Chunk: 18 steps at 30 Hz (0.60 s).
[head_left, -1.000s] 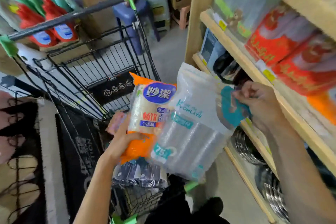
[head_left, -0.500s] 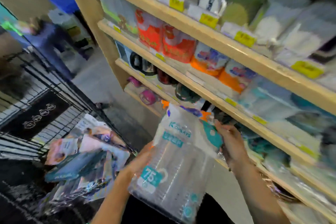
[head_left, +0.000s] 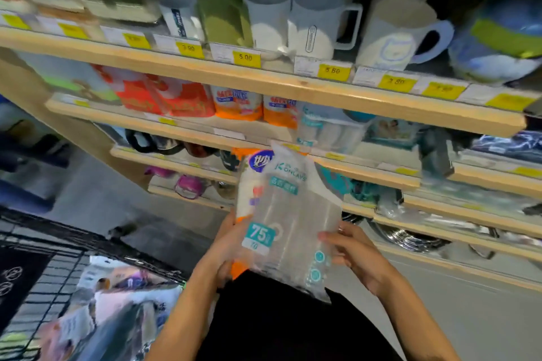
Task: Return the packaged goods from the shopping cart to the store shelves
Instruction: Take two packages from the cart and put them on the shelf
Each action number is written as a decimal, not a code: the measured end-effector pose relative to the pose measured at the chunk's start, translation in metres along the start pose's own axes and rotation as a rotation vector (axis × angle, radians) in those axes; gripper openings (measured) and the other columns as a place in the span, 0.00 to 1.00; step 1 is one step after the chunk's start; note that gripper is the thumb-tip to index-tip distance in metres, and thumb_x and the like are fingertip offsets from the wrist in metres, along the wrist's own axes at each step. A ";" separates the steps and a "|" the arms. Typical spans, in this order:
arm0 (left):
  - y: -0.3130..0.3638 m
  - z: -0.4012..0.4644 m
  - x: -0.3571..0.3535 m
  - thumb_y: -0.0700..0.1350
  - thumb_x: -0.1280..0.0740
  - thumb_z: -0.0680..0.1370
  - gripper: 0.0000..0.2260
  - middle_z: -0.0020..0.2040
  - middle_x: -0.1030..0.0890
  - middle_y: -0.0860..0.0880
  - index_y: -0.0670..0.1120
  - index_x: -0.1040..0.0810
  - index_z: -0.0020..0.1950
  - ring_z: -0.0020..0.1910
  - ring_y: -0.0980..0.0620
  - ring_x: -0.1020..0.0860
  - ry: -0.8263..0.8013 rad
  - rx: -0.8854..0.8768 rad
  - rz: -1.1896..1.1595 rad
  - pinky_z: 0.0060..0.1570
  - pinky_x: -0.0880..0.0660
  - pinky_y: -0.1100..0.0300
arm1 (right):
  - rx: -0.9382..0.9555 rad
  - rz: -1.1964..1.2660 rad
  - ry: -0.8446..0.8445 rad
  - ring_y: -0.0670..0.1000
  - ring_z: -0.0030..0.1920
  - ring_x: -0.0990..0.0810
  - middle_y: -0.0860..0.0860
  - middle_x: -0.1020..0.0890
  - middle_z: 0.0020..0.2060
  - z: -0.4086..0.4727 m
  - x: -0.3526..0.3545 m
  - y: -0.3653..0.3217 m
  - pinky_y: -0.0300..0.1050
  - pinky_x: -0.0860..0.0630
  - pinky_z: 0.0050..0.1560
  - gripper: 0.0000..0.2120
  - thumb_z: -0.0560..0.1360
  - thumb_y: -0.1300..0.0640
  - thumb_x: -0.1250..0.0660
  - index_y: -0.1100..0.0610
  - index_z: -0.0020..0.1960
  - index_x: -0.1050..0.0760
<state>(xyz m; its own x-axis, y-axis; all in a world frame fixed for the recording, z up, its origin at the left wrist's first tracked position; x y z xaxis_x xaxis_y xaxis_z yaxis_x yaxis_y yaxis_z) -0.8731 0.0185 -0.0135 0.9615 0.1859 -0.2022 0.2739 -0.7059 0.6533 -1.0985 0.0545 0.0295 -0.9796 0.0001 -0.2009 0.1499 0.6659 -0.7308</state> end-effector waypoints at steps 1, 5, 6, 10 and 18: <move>0.007 0.004 -0.003 0.41 0.30 0.75 0.22 0.42 0.14 0.41 0.40 0.27 0.68 0.37 0.48 0.14 -0.026 -0.025 -0.014 0.34 0.19 0.58 | 0.012 0.074 0.044 0.47 0.36 0.17 0.50 0.14 0.41 0.002 0.007 -0.003 0.41 0.26 0.33 0.16 0.67 0.62 0.25 0.57 0.54 0.19; 0.052 0.022 -0.003 0.44 0.27 0.71 0.28 0.58 0.17 0.39 0.46 0.28 0.70 0.57 0.36 0.19 -0.100 -0.106 -0.022 0.44 0.18 0.46 | 0.066 0.247 0.210 0.53 0.40 0.20 0.56 0.16 0.43 0.007 0.049 -0.003 0.45 0.33 0.40 0.23 0.54 0.55 0.20 0.57 0.48 0.19; 0.064 0.028 -0.002 0.43 0.28 0.72 0.26 0.59 0.17 0.40 0.47 0.28 0.70 0.57 0.37 0.19 -0.121 -0.129 -0.020 0.45 0.18 0.45 | 0.082 0.269 0.238 0.54 0.42 0.20 0.57 0.17 0.46 0.006 0.058 0.000 0.46 0.30 0.41 0.27 0.55 0.54 0.20 0.58 0.52 0.20; 0.113 0.049 0.005 0.41 0.30 0.75 0.22 0.57 0.16 0.41 0.47 0.27 0.68 0.51 0.43 0.16 -0.174 -0.195 0.018 0.43 0.18 0.49 | 0.152 0.299 0.282 0.53 0.40 0.16 0.58 0.16 0.47 0.000 0.080 0.009 0.49 0.21 0.44 0.18 0.65 0.61 0.29 0.60 0.54 0.21; 0.181 0.094 -0.010 0.35 0.31 0.74 0.26 0.62 0.19 0.40 0.45 0.30 0.71 0.57 0.41 0.19 -0.325 -0.340 0.148 0.54 0.20 0.42 | 0.257 0.285 0.356 0.55 0.42 0.15 0.58 0.15 0.48 -0.004 0.073 0.022 0.49 0.19 0.41 0.20 0.64 0.63 0.29 0.58 0.56 0.20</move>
<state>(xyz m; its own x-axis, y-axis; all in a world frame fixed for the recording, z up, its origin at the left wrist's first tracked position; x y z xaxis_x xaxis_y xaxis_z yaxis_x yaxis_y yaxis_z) -0.8348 -0.1756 0.0385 0.9492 -0.1605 -0.2705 0.1779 -0.4352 0.8826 -1.1675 0.0720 0.0009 -0.8730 0.4383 -0.2138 0.4018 0.3980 -0.8247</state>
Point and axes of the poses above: each hand's wrist, its own z-axis towards the middle knuckle, its own x-axis out of the back of the hand, y = z × x, the point moved 8 cm from there along z, towards the middle knuckle
